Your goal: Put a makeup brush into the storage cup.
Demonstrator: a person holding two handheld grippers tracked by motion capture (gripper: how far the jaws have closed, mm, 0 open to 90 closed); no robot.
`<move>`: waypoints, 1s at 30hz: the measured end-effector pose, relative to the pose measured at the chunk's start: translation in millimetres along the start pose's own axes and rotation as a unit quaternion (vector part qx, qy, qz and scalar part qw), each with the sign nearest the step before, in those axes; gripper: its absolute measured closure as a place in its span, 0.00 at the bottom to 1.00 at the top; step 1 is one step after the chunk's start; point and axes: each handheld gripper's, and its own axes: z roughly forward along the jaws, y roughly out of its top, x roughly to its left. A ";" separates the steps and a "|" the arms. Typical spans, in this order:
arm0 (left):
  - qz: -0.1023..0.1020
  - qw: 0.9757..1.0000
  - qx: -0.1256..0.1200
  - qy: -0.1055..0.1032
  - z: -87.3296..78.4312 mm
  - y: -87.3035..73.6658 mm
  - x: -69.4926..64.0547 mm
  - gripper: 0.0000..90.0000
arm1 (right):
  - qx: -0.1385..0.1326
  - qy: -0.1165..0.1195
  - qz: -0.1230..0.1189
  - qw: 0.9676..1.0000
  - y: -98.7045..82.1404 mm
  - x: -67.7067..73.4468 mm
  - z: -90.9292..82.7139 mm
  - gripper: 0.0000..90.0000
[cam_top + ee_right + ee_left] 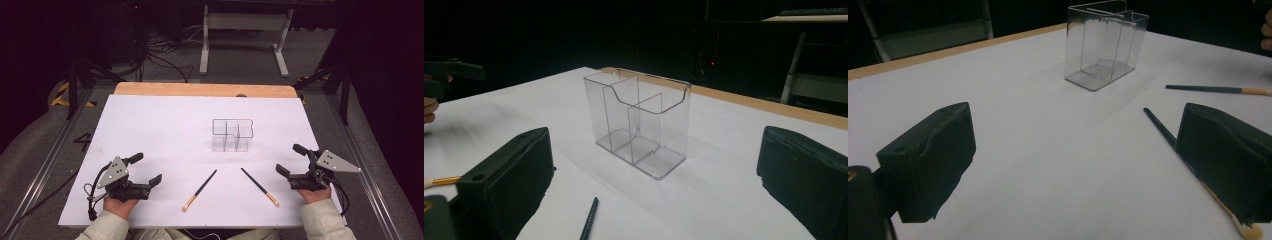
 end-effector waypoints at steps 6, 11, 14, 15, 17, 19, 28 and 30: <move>0.008 1.000 0.017 0.001 2.3 -2.3 4.9 0.03 | 0.039 0.031 -0.015 0.999 23.3 5.9 4.8 0.04; 0.002 1.000 0.023 0.006 3.4 -5.2 8.8 0.03 | 0.064 0.052 -0.028 0.996 37.7 11.1 10.3 0.04; -0.008 1.000 0.026 0.008 3.3 -7.1 12.3 0.03 | 0.076 0.053 -0.037 0.995 43.4 14.3 12.3 0.04; -0.008 1.000 0.026 0.008 3.3 -7.1 12.3 0.03 | 0.077 0.055 -0.038 0.995 45.0 15.0 13.1 0.04; -0.008 1.000 0.027 0.006 3.5 -7.3 13.1 0.03 | 0.082 0.058 -0.040 0.994 47.7 15.8 14.5 0.04; -0.004 1.000 0.028 0.007 3.5 -7.1 13.1 0.03 | 0.091 0.062 -0.042 0.993 50.6 16.8 16.9 0.04; -0.003 0.999 0.038 -0.008 3.9 -7.6 11.1 0.03 | 0.131 0.101 -0.059 0.984 63.8 28.1 33.9 0.05; -0.003 0.999 0.040 -0.008 3.9 -8.0 11.0 0.03 | 0.143 0.106 -0.067 0.982 67.6 30.8 37.9 0.05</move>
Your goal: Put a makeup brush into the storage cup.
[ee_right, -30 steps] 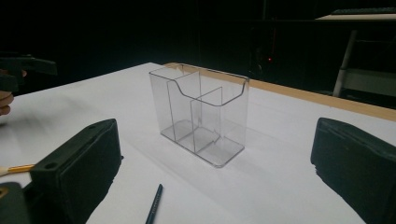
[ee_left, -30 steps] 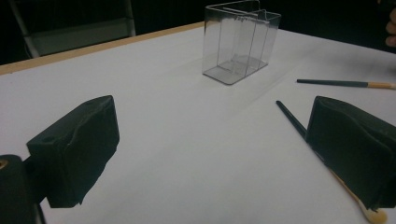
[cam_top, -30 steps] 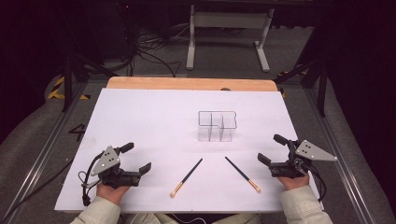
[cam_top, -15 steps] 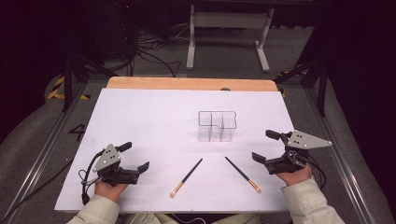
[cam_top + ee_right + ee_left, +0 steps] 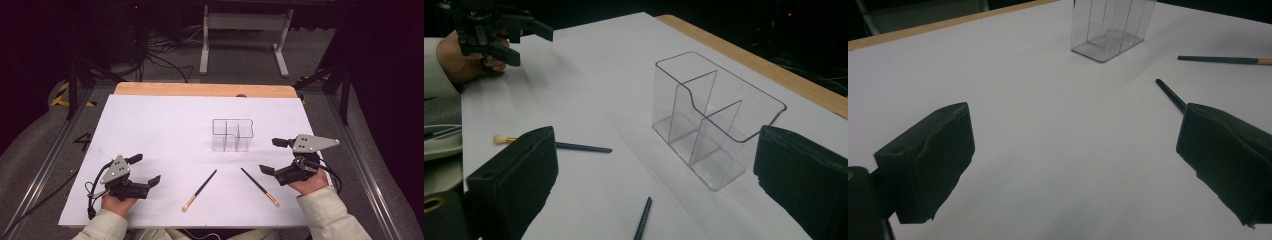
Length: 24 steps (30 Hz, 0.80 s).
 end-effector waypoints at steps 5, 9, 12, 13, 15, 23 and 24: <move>-0.009 1.000 0.004 -0.005 0.3 -0.8 0.4 0.03 | 0.028 0.008 -0.012 1.000 9.8 2.9 6.7 0.06; -0.008 1.000 0.010 -0.005 0.8 -1.1 0.9 0.04 | 0.054 0.018 -0.021 0.998 17.1 5.6 13.9 0.05; -0.008 1.000 0.010 -0.005 0.7 -1.2 0.7 0.03 | 0.069 0.020 -0.031 0.997 23.8 7.6 18.2 0.05; -0.010 1.000 0.009 -0.005 0.8 -1.3 0.3 0.03 | 0.072 0.019 -0.033 0.997 25.8 8.1 19.1 0.05; -0.009 1.000 0.009 -0.005 0.6 -1.2 0.3 0.03 | 0.077 0.021 -0.035 0.996 28.7 8.8 21.0 0.06; -0.011 1.000 0.005 -0.006 0.4 -1.5 1.1 0.03 | 0.120 0.039 -0.060 0.990 37.4 14.2 40.4 0.05; -0.011 1.000 0.006 -0.006 0.4 -1.5 1.1 0.03 | 0.122 0.041 -0.062 0.990 39.0 15.2 42.7 0.05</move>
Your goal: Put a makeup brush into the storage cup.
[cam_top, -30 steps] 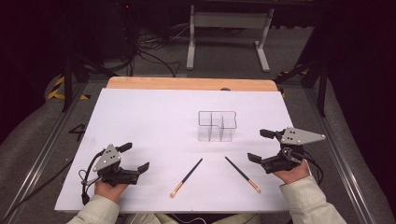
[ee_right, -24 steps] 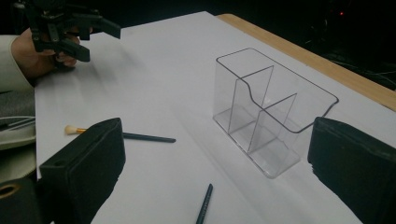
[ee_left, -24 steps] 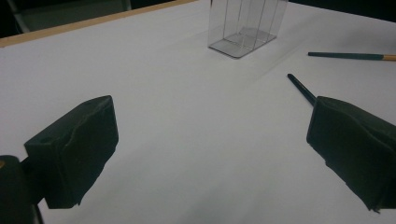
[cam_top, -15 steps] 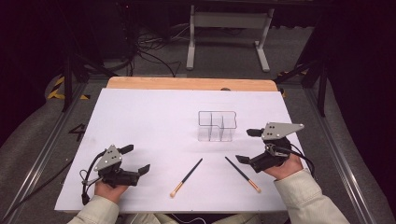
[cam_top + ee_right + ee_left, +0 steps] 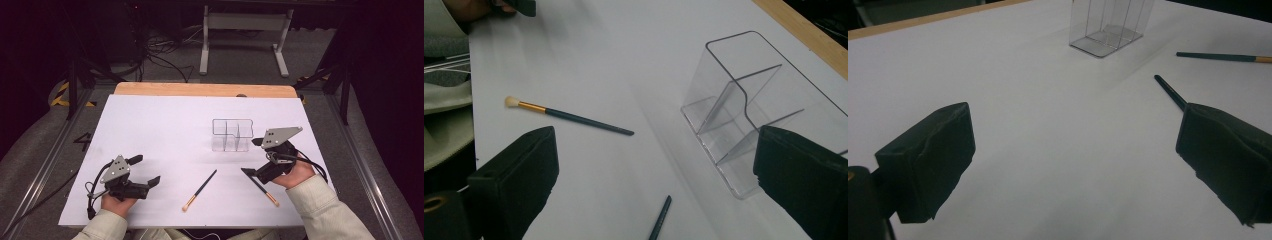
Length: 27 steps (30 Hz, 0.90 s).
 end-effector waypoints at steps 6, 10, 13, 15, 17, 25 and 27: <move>0.002 1.000 0.000 0.004 -2.1 -1.1 1.3 0.03 | 0.011 0.010 -0.015 1.000 14.3 3.2 9.0 0.05; -0.002 1.000 0.000 0.004 -2.4 -1.5 1.7 0.03 | 0.017 0.015 -0.022 1.000 20.9 3.8 14.0 0.05; 0.000 1.000 0.002 0.004 -2.0 -1.4 1.8 0.03 | 0.023 0.019 -0.027 0.999 26.2 4.5 18.5 0.05; 0.000 1.000 0.003 0.004 -1.7 -1.4 2.0 0.03 | 0.026 0.022 -0.029 0.999 29.7 5.7 21.7 0.05; -0.004 1.000 0.000 0.004 -1.2 -1.7 1.9 0.03 | 0.033 0.025 -0.034 0.999 32.8 6.5 24.9 0.05; -0.004 1.000 0.002 0.002 -1.0 -1.8 2.2 0.03 | 0.051 0.028 -0.051 0.997 43.5 9.4 35.0 0.05; -0.004 1.000 0.002 0.002 -1.0 -1.8 2.1 0.03 | 0.055 0.031 -0.052 0.997 47.1 10.6 38.0 0.05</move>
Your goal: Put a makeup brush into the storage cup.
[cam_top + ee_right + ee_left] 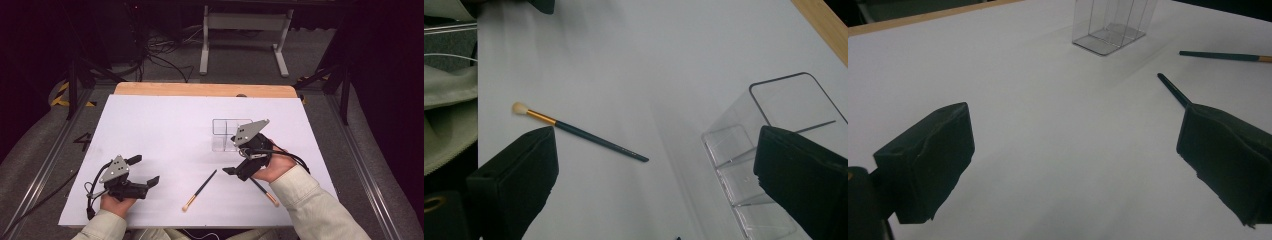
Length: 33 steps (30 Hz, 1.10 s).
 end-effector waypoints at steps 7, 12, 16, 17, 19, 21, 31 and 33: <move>0.000 1.000 0.001 0.001 0.4 0.3 0.9 0.03 | 0.015 0.006 -0.011 1.000 9.4 0.1 7.8 0.05; -0.003 1.000 -0.001 0.000 0.4 0.1 0.8 0.03 | 0.025 0.005 -0.012 1.000 13.3 -0.8 13.1 0.05; -0.003 1.000 0.000 0.000 0.5 0.0 0.7 0.03 | 0.035 0.007 -0.017 0.999 17.2 -0.2 17.1 0.05; -0.003 1.000 0.001 0.000 0.5 0.0 0.5 0.03 | 0.039 0.008 -0.019 0.999 18.6 0.1 18.6 0.05; -0.002 1.000 0.002 0.001 0.2 0.0 0.4 0.03 | 0.044 0.011 -0.024 0.999 20.9 0.5 22.1 0.05; -0.001 1.000 0.004 0.002 -0.3 -0.2 0.1 0.03 | 0.051 0.014 -0.029 0.998 23.1 1.5 26.2 0.05; 0.002 1.000 0.005 0.008 -0.6 -0.4 0.0 0.03 | 0.074 0.021 -0.042 0.996 29.6 5.3 41.3 0.05; 0.000 1.000 0.006 0.006 -0.2 -0.5 -0.4 0.03 | 0.081 0.024 -0.048 0.995 30.3 6.8 45.4 0.05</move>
